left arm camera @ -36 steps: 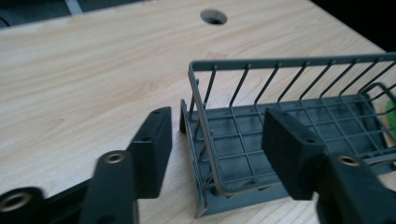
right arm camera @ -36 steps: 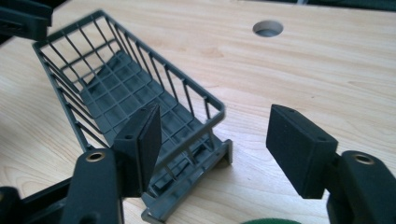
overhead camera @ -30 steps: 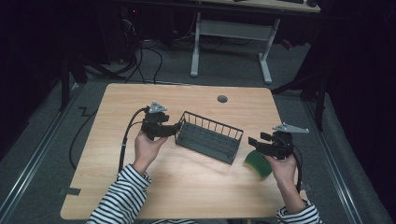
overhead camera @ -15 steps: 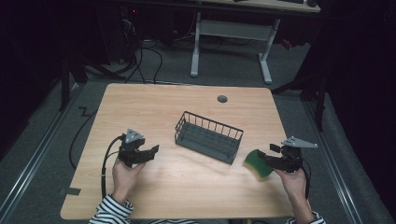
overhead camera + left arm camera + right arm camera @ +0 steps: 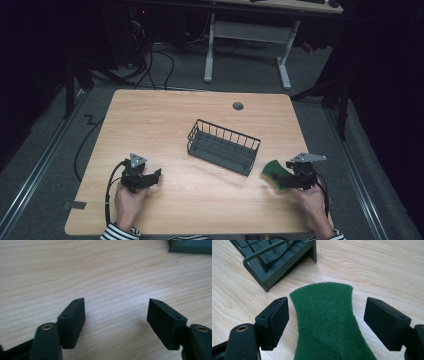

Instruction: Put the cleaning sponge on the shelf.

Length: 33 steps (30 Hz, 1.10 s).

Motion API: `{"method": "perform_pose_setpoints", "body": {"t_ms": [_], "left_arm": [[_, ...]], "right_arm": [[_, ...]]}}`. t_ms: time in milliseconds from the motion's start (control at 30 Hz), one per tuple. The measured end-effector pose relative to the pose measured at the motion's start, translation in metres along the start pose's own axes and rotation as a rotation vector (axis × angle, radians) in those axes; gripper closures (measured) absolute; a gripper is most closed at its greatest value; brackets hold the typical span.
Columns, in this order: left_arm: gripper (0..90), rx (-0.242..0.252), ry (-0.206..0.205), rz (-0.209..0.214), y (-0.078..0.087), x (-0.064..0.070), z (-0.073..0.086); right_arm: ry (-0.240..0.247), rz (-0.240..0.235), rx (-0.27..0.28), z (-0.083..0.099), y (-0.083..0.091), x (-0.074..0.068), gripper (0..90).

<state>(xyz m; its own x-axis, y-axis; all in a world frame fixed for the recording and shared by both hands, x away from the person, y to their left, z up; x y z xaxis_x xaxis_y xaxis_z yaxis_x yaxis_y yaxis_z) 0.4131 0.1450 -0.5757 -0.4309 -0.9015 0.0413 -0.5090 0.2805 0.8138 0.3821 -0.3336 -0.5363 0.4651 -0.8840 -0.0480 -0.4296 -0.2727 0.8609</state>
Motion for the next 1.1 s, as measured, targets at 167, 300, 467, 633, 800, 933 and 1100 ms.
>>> {"method": "perform_pose_setpoints", "body": {"t_ms": [167, 300, 467, 633, 800, 933, 1100], "left_arm": [[29.7, -0.006, -0.011, -0.019, 0.001, 0.002, 0.002], [28.8, -0.009, -0.014, -0.019, 0.001, 0.003, 0.002], [27.9, -0.01, -0.011, -0.021, 0.002, 0.004, 0.004], [27.8, -0.01, -0.01, -0.02, 0.002, 0.004, 0.004], [27.9, -0.005, -0.001, -0.01, 0.002, 0.004, 0.004], [28.0, -0.003, 0.005, 0.001, 0.002, 0.003, 0.004], [27.8, -0.003, 0.005, 0.002, 0.002, 0.003, 0.004]], "right_arm": [[0.022, 0.016, -0.028, -0.001, -0.009, -0.002, 19.3], [0.032, 0.023, -0.062, -0.001, -0.018, -0.001, 19.1], [0.048, 0.032, -0.108, 0.002, -0.03, -0.003, 21.8], [0.062, 0.039, -0.097, 0.003, -0.031, -0.002, 24.6], [0.067, 0.045, -0.081, 0.003, -0.03, -0.001, 26.8], [0.047, 0.04, -0.067, 0.003, -0.028, -0.001, 27.7], [0.032, 0.032, -0.04, -0.001, -0.025, -0.005, 27.9]]}}
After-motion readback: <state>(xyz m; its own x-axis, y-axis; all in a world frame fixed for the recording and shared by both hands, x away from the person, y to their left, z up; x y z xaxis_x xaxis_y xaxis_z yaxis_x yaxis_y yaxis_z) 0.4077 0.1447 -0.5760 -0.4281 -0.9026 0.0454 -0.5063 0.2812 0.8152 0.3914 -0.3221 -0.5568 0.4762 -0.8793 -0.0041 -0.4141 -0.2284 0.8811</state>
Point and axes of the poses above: each handheld gripper's, and its own axes: y roughly backward along the jaws, z roughly out of its underside, x roughly to its right, the point moved 6 cm from there along -y, roughly forward along the jaws, and after that the axes turned 13 degrees about -x, right-handed, at the moved point
